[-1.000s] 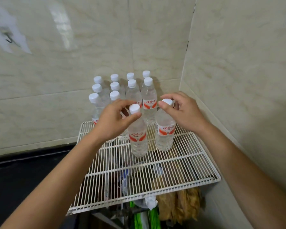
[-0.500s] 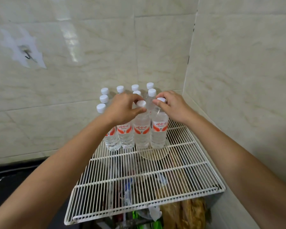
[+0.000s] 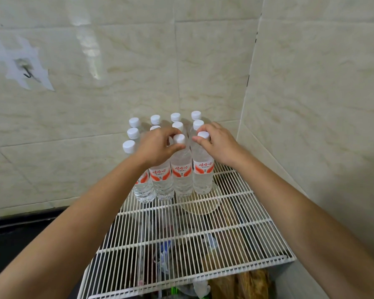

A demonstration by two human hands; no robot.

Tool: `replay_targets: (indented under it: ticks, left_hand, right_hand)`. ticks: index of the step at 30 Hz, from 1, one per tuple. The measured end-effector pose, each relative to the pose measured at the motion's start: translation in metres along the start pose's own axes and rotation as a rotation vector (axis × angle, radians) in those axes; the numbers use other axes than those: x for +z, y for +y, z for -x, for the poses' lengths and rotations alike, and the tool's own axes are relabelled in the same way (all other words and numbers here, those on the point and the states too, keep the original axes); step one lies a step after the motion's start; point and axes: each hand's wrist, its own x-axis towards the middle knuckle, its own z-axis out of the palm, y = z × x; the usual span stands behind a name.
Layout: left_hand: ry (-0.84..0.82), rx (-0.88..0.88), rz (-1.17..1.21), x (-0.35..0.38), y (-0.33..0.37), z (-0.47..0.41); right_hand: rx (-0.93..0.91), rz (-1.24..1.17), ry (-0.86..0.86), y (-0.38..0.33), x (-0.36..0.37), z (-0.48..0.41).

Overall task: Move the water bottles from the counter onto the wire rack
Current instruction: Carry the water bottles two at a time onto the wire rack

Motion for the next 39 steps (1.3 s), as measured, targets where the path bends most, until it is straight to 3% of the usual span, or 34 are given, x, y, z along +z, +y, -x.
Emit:
replay_targets:
  ticks: [6,9,12,16,23,31,39]
  left_hand:
    - [0.043,0.015,-0.071,-0.001,0.004,0.007]
    - [0.034,-0.013,-0.162,-0.016,0.005,0.011]
    - [0.265,-0.064,-0.225,-0.038,0.006,0.028]
    - [0.528,-0.091,-0.358,-0.051,-0.005,0.09]
    - [0.392,-0.446,-0.562,-0.044,-0.047,0.237]
    - [0.406,-0.79,-0.844,-0.119,-0.102,0.395]
    - [0.48,-0.97,-0.841,-0.214,-0.186,0.566]
  right_hand:
    - [0.01,0.012,0.06,-0.005,0.004,0.01]
    - [0.027,0.13,0.119,-0.007,0.001,0.017]
    - [0.031,0.186,0.342,-0.015,-0.006,0.024]
    - [-0.206,0.211,0.526,-0.04,0.014,0.036]
    - [-0.458,0.087,0.281,-0.096,0.121,0.061]
    - [-0.607,0.012,-0.024,-0.224,0.23,0.104]
    - [-0.753,0.016,-0.054,-0.396,0.335,0.16]
